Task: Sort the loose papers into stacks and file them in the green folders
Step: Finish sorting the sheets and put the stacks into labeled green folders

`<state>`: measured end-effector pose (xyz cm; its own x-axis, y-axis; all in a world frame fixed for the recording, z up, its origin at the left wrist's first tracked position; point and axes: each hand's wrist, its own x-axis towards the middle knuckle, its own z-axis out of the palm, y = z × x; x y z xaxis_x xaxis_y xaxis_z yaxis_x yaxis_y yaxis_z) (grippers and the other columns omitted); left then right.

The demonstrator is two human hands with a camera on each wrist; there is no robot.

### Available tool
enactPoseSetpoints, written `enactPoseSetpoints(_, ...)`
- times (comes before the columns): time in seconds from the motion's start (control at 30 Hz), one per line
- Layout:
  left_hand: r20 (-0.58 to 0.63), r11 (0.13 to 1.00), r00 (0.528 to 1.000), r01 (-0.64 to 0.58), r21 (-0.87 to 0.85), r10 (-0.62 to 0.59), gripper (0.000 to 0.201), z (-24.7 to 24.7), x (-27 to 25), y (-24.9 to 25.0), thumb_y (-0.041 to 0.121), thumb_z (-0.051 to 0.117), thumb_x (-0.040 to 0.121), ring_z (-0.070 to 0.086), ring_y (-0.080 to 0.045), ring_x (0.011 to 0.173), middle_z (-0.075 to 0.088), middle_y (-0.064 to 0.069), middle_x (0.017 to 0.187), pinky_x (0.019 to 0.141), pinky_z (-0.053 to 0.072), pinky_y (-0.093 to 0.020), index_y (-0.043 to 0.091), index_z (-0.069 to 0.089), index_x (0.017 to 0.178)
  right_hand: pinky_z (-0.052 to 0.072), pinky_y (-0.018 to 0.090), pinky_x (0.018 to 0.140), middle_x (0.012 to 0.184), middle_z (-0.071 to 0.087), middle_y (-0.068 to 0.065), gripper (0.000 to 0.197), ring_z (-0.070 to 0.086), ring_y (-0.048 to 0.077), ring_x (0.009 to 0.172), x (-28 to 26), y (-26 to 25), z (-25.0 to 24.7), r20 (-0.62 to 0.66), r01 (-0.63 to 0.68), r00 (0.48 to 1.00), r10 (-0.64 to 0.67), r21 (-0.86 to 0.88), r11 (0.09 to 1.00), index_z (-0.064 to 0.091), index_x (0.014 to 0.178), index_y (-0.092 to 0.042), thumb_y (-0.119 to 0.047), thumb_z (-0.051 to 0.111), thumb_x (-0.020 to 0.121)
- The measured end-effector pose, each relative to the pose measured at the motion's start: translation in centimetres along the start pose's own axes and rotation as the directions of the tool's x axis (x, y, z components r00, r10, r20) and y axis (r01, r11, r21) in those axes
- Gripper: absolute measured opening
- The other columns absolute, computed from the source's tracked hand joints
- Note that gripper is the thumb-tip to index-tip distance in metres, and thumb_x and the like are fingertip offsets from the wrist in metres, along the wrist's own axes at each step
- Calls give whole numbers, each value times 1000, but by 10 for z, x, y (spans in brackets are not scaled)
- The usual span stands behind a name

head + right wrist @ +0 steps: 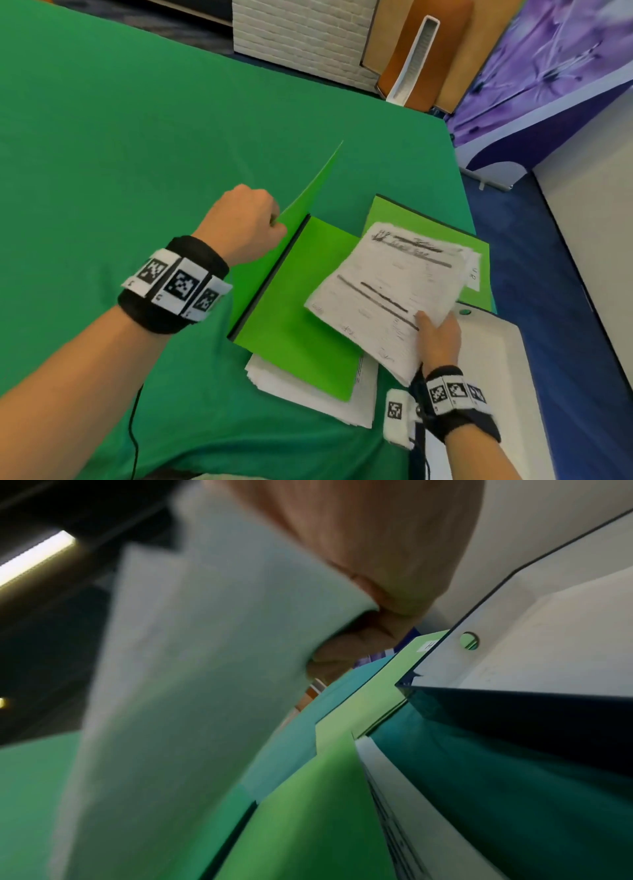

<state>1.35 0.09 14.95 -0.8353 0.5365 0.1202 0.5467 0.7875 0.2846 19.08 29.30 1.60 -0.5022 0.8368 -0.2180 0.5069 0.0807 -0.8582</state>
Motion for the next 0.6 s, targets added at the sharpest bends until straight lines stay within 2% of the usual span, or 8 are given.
enactPoseSetpoints(0.1,11,996,1000,20,-89,-19,36,16,-5,2,24,58,78,38,-29,49,38,-10,45,47,28,-31,8,38,52,47,48,99,126,61,18,32,58,35,112,10,0,35,134,-25,990,51,-190,981,54,124,-7,-19,53,95)
enactPoseSetpoints(0.17,34,989,999,19,-149,-14,30,24,-6,4,28,59,79,48,-29,57,52,-8,52,52,35,-31,10,51,57,48,50,98,125,61,17,31,59,34,110,13,1,56,209,-33,974,86,-244,969,55,124,-8,-21,49,97)
enactPoseSetpoints(0.27,91,970,996,16,-243,6,19,31,-7,7,33,63,81,55,-17,62,62,4,62,55,35,-25,16,67,72,45,48,102,129,59,17,37,58,34,114,13,-1,79,284,-62,950,129,-235,970,54,129,-3,-24,42,101)
enactPoseSetpoints(0.33,153,938,988,16,-347,39,25,34,-7,8,42,65,85,59,-11,57,65,7,61,50,38,-19,19,69,76,44,47,104,131,58,11,47,58,31,115,12,-3,93,377,-103,912,161,-172,980,53,132,-7,-39,40,100)
enactPoseSetpoints(0.4,244,848,968,77,-524,63,38,40,-6,8,55,62,86,65,-6,53,70,4,63,51,48,-17,19,68,76,43,48,106,132,60,6,61,59,27,115,11,-4,100,434,-140,882,184,-131,981,56,131,-16,-60,36,92)
enactPoseSetpoints(0.47,278,782,960,153,-604,27,45,55,-1,2,60,57,86,68,-9,56,72,3,66,59,54,-24,17,69,76,41,48,106,130,60,12,61,57,29,116,15,-4,99,386,-159,901,198,-132,978,60,125,-14,-58,28,97)
enactPoseSetpoints(0.53,262,856,963,192,-480,-69,47,81,8,-11,60,55,88,68,-16,66,71,2,70,65,53,-30,16,69,76,39,47,106,133,55,21,64,53,35,120,19,-3,89,226,-209,940,256,-213,954,57,127,-4,-50,20,102)
enactPoseSetpoints(0.6,314,922,928,286,-260,-200,47,111,12,-24,59,56,88,66,-23,84,71,-5,86,74,52,-33,13,68,87,43,45,99,130,56,23,70,54,37,116,25,6,78,152,-347,914,377,-191,918,53,129,2,-52,18,102)
